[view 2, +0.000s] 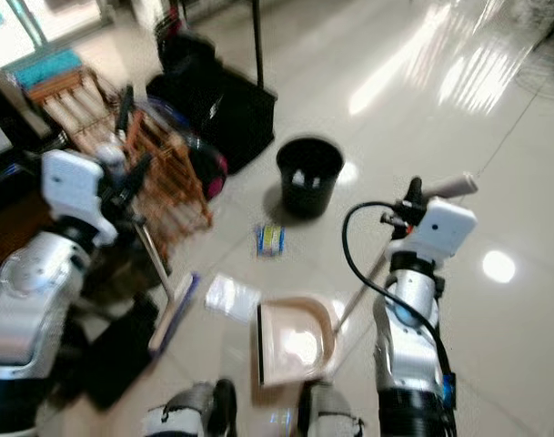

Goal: Sweep floor

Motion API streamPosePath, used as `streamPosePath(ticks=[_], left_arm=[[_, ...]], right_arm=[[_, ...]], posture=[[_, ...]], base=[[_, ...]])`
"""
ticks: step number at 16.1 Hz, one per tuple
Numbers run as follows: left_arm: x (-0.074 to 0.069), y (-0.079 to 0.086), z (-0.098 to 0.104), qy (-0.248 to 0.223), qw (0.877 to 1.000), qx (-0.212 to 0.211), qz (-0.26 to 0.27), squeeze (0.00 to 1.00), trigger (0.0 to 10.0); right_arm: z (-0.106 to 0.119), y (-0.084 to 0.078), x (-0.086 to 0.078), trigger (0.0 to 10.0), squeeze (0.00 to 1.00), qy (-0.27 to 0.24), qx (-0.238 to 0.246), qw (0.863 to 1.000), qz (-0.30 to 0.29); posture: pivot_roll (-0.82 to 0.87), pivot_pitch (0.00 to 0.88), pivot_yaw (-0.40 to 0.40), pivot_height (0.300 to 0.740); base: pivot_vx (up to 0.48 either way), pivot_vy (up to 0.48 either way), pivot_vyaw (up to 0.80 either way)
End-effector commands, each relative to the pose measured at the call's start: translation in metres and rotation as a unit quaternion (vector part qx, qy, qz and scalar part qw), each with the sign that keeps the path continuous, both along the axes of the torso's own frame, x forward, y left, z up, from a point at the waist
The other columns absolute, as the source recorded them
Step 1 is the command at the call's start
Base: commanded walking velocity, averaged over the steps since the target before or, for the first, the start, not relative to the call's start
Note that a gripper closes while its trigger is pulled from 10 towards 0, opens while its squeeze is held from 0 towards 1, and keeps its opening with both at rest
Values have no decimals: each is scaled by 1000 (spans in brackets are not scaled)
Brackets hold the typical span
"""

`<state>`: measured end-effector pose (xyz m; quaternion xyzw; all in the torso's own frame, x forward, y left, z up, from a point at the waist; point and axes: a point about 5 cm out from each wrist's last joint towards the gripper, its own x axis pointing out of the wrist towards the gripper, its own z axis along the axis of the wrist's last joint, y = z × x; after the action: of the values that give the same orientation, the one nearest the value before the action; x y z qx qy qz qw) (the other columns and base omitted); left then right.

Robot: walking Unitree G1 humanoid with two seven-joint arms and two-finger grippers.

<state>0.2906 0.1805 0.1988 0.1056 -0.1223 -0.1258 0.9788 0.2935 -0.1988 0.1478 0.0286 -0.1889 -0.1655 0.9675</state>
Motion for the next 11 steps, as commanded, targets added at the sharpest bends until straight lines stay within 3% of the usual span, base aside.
streamPosePath(ticks=[1, 7, 11], left_arm=[[-9, 6, 17, -31, 1000, 4, -2, 0, 10000], [-42, 33, 34, -23, 999, 32, 13, 0, 10000], [-57, 38, 49, -21, 999, 40, 6, 0, 10000]], right_arm=[[11, -3, 4, 10000, 0, -50, -16, 999, -3], [2, -17, 16, 10000, 0, -65, -80, 994, -37], [-6, -26, 14, 10000, 0, -86, -81, 990, -74]], posture=[[164, 417, 102, 740], [256, 470, 156, 740], [317, 482, 203, 740]], base=[[0, 0, 0], [0, 0, 0], [0, 0, 0]])
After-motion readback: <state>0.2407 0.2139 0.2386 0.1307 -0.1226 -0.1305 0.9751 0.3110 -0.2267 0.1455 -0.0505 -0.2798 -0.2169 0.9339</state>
